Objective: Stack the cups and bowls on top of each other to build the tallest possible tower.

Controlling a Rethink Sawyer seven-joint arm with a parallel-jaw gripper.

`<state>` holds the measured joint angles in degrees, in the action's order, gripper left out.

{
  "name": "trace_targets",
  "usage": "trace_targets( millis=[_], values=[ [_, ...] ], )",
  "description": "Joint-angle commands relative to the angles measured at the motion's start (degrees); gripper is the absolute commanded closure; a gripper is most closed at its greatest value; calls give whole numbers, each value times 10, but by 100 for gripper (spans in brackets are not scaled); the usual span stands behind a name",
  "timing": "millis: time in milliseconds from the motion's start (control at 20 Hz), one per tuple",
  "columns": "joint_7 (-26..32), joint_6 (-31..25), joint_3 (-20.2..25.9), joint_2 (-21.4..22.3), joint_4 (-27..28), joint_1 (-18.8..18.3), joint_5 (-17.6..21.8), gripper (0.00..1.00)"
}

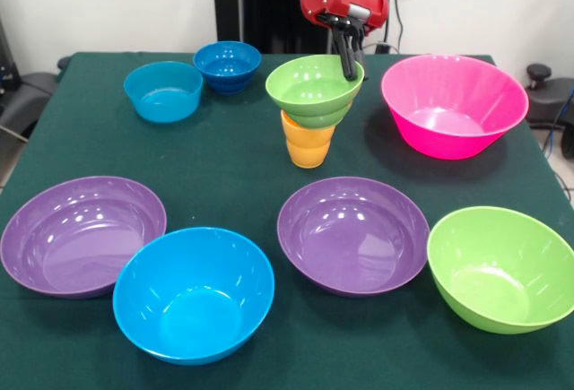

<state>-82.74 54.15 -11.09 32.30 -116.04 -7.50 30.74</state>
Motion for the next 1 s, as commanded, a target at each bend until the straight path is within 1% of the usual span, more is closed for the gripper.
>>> trace_targets(
  millis=[50,400,600,800,1000],
  values=[
    [-107,-51,47,-15,42,-10,6,100],
    [-109,-49,45,-9,36,-16,13,100],
    [-106,-37,41,-18,31,-17,7,100],
    [-105,-28,36,-17,21,-17,6,100],
    [-102,-16,30,-19,10,-12,-4,100]
  ],
)
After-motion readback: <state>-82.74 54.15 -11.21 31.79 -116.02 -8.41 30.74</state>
